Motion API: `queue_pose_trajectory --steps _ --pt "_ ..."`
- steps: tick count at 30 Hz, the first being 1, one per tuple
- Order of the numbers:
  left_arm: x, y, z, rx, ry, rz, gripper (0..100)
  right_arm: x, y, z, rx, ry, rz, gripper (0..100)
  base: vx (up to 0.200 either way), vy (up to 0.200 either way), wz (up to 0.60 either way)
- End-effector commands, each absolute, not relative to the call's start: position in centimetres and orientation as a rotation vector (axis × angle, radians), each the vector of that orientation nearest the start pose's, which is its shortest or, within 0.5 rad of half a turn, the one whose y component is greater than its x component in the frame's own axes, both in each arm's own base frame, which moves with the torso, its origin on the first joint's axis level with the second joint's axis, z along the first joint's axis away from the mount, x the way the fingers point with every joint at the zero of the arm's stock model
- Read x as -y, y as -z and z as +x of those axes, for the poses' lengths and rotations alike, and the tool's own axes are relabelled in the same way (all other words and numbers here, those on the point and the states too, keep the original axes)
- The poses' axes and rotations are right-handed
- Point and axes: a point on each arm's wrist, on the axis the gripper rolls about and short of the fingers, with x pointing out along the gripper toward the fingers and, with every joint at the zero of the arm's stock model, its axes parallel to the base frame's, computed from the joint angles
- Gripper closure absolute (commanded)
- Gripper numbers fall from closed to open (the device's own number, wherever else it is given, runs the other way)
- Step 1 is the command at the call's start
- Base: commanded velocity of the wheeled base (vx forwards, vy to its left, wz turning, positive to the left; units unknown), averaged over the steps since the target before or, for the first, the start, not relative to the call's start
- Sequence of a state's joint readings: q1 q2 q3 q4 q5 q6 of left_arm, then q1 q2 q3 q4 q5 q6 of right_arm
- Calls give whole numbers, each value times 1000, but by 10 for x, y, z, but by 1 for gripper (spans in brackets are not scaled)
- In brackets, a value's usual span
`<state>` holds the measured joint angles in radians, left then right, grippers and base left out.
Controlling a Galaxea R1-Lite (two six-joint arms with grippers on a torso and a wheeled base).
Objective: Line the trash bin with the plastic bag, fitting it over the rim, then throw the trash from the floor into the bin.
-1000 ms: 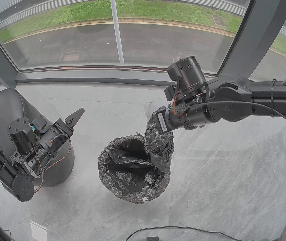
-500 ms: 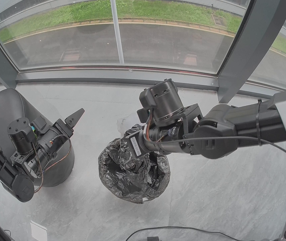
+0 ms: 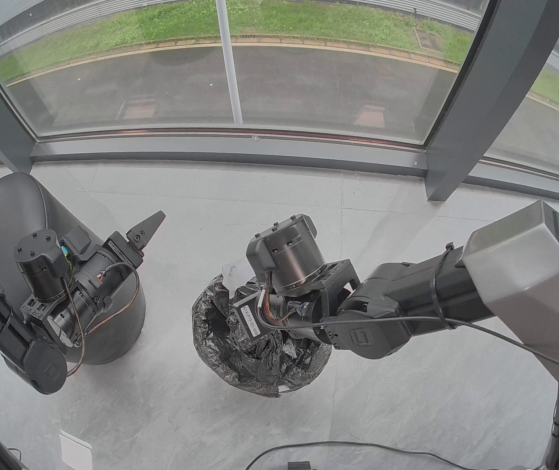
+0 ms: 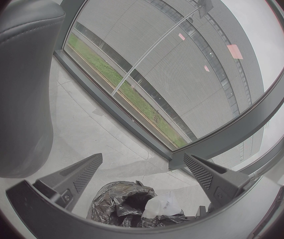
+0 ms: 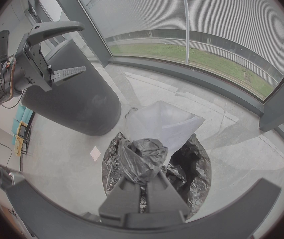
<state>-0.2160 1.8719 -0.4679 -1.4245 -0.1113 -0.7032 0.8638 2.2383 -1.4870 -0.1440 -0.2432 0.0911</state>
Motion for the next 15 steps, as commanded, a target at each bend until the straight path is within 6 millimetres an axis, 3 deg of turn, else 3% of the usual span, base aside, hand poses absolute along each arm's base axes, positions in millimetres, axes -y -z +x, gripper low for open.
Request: queue_pose_trajectory --steps 1,12,13,15 --pt "65 -128 288 -99 319 -699 0 -342 -94 299 -552 -571 -241 100 0 0 0" --pt "66 -128 288 -98 321 -699 0 -342 -94 300 -514 -578 -228 100 0 0 0" --pt "65 -128 288 -97 320 -699 0 -342 -94 300 -514 -578 -228 0 0 0 0" --pt "65 -129 288 -95 319 -699 0 -342 -93 300 -514 -578 -228 0 0 0 0"
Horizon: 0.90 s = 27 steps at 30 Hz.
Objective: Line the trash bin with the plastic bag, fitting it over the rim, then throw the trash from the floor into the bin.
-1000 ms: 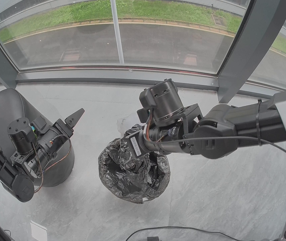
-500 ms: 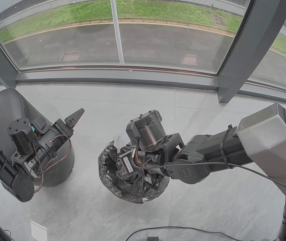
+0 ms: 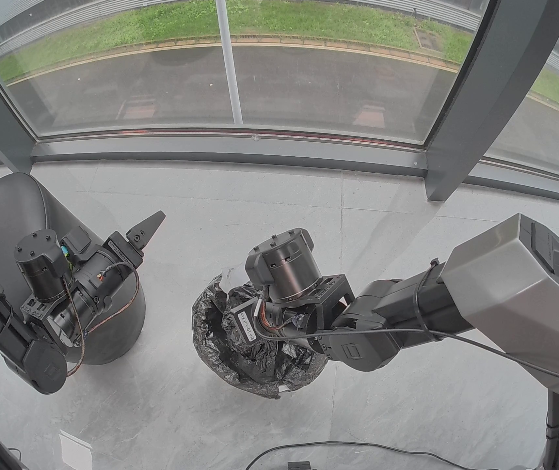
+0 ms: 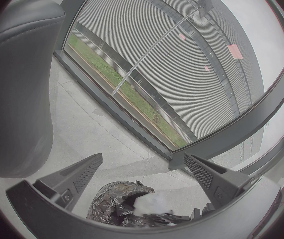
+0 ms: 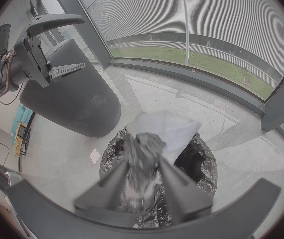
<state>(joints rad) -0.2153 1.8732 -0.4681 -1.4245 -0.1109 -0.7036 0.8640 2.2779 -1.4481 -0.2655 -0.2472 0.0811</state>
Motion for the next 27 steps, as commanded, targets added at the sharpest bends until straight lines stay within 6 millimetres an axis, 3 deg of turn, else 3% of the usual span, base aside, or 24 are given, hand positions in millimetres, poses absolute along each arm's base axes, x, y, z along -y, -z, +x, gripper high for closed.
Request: queue_pose_trajectory --steps 1,21,27 --pt "65 -129 288 -95 319 -699 0 -342 -93 300 -514 -578 -228 0 0 0 0" --pt "66 -128 288 -96 320 -699 0 -355 -90 302 -524 -644 -170 0 0 0 0" --pt "66 -128 288 -97 320 -699 0 -372 -81 322 -554 -712 -127 0 0 0 0"
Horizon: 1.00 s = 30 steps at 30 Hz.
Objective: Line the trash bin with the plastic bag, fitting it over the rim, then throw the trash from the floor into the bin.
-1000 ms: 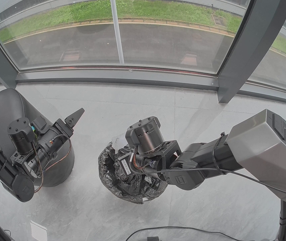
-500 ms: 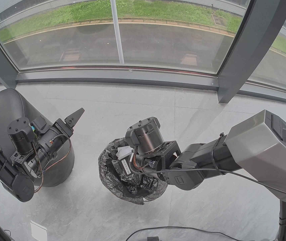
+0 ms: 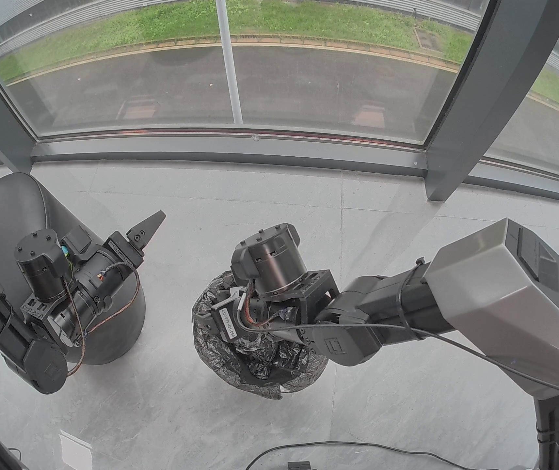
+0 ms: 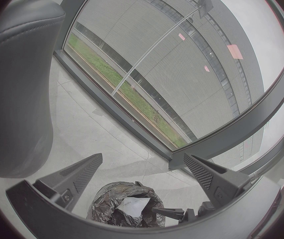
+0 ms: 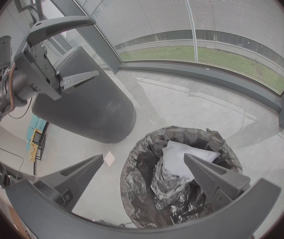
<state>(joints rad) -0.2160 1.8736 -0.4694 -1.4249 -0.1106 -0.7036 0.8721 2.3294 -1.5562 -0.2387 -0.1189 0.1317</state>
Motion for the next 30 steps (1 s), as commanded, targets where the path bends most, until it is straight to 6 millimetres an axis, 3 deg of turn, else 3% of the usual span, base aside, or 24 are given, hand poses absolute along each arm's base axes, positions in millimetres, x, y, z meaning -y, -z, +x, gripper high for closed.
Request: queue_pose_trajectory --steps 1,12,30 --pt "66 -128 288 -99 319 -699 0 -375 -77 325 -561 -712 -127 0 0 0 0" --pt "66 -127 289 -98 318 -699 0 -398 -33 345 -632 -699 -144 0 0 0 0" --pt "66 -125 290 -106 315 -698 0 -372 -9 375 -697 -607 -120 0 0 0 0"
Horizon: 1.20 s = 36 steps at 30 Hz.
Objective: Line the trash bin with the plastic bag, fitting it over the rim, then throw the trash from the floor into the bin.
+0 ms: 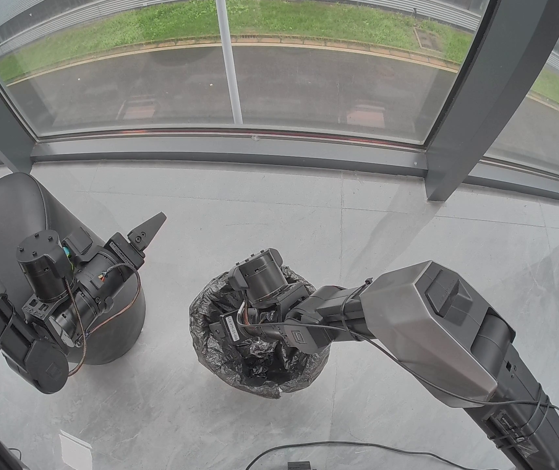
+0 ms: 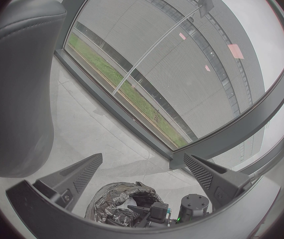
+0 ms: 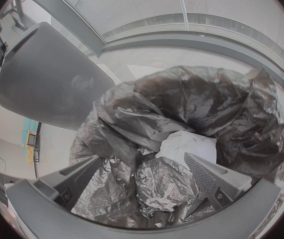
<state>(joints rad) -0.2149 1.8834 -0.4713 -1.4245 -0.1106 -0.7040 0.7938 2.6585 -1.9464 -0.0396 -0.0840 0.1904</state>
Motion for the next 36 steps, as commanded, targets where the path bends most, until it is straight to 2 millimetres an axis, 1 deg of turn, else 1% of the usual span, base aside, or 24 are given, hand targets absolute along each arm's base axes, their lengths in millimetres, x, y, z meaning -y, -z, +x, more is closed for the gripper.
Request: queue_pose_trajectory --steps 1,9,18,24,28,30,31,32,33,34,35,36 --pt "66 -124 290 -109 314 -698 0 -371 -7 376 -700 -603 -121 0 0 0 0" --pt "66 -124 290 -109 314 -698 0 -371 2 378 -720 -597 -129 0 0 0 0" --pt "66 -123 290 -113 312 -698 0 -362 10 391 -725 -569 -120 0 0 0 0" --pt "66 -121 291 -116 311 -698 0 -358 13 394 -729 -558 -119 0 0 0 0" --pt "66 -126 288 -100 319 -699 0 -361 3 391 -723 -555 -106 0 0 0 0" --pt "66 -127 288 -99 319 -699 0 -362 -5 389 -717 -557 -100 0 0 0 0" --pt "66 -128 287 -97 320 -699 0 -362 -13 388 -709 -558 -94 0 0 0 0" --pt "66 -128 287 -97 320 -699 0 -362 -14 388 -708 -557 -92 0 0 0 0" --pt "65 -129 286 -91 322 -699 0 -364 -25 385 -697 -564 -86 0 0 0 0" --pt "65 -129 286 -91 322 -699 0 -365 -26 384 -698 -565 -85 0 0 0 0" --pt "65 -131 285 -86 324 -699 0 -365 -43 380 -690 -567 -64 0 0 0 0" --pt "65 -131 285 -86 324 -699 0 -366 -45 379 -691 -568 -63 0 0 0 0"
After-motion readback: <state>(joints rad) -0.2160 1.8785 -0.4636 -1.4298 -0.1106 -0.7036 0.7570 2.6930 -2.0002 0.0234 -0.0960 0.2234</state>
